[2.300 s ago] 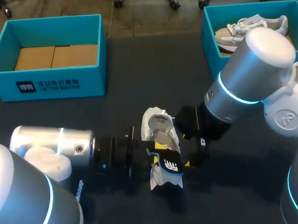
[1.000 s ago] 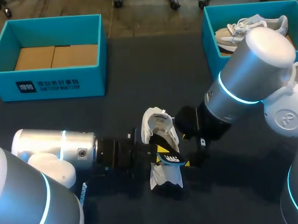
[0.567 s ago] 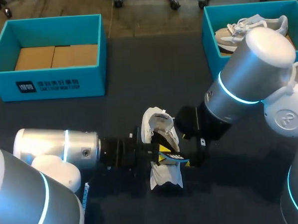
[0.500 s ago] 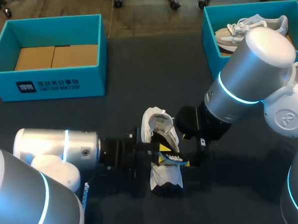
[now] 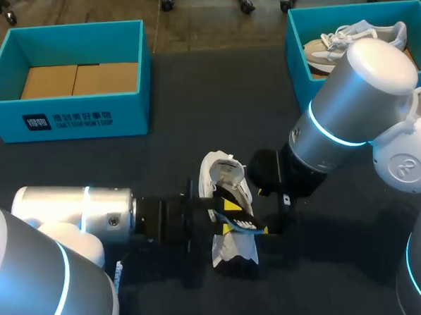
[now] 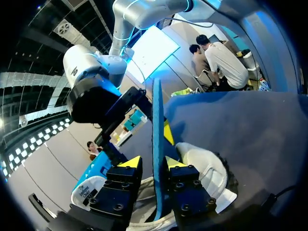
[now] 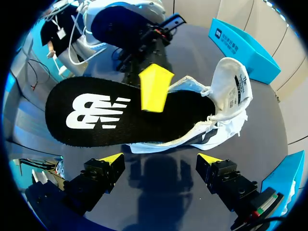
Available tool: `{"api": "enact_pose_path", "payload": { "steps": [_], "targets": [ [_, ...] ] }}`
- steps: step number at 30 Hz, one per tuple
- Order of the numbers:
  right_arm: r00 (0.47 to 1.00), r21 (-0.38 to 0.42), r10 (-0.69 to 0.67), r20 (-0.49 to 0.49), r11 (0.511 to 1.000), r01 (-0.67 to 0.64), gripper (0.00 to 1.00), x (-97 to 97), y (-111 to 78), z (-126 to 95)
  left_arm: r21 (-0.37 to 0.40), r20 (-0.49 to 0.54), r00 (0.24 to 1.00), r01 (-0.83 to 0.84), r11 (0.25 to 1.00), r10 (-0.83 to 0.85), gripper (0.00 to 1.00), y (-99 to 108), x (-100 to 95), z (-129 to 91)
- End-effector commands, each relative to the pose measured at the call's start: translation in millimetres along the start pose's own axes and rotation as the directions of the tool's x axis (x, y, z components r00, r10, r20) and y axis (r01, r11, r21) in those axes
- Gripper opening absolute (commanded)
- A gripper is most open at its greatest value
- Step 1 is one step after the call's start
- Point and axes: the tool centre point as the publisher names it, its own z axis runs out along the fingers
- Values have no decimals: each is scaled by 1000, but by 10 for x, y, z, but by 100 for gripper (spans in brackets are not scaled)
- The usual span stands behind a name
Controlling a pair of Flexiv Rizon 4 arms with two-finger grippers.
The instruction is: Take the shoe out of the shoebox, open the shoe tongue, remove and reinsert the insole, then place the shoe into the shoebox
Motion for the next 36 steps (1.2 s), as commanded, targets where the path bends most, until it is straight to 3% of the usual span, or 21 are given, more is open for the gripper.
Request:
{"api": "enact_pose_path", "payload": {
  "steps": [1,3,4,13,22,29,30,31,36],
  "targets": [
    [1000,0,0,3,1000,0,100,10,2,22,-25,2,1000,0,1000,0,28,-63,57,94],
    [1000,0,0,3,1000,0,100,10,2,22,-30,2,1000,-3,1000,3,21,-59,76,126],
    [1000,0,0,3,1000,0,100,10,2,22,-34,3,1000,-8,999,8,0,-57,84,132],
    [1000,0,0,3,1000,0,100,10,2,22,-67,42,998,-44,997,47,0,132,88,78],
    [1000,0,0,3,1000,0,100,10,2,22,-160,27,993,-108,981,113,0,345,65,73],
    [1000,0,0,3,1000,0,100,10,2,22,-132,37,995,-85,988,91,0,302,35,36],
    [1000,0,0,3,1000,0,100,10,2,22,-127,39,996,-81,989,86,23,287,31,29],
    [1000,0,0,3,1000,0,100,10,2,22,-126,40,995,-81,989,86,36,276,29,28],
    [1000,0,0,3,1000,0,100,10,2,22,-119,55,994,-90,989,97,38,181,5,8]
  ]
}}
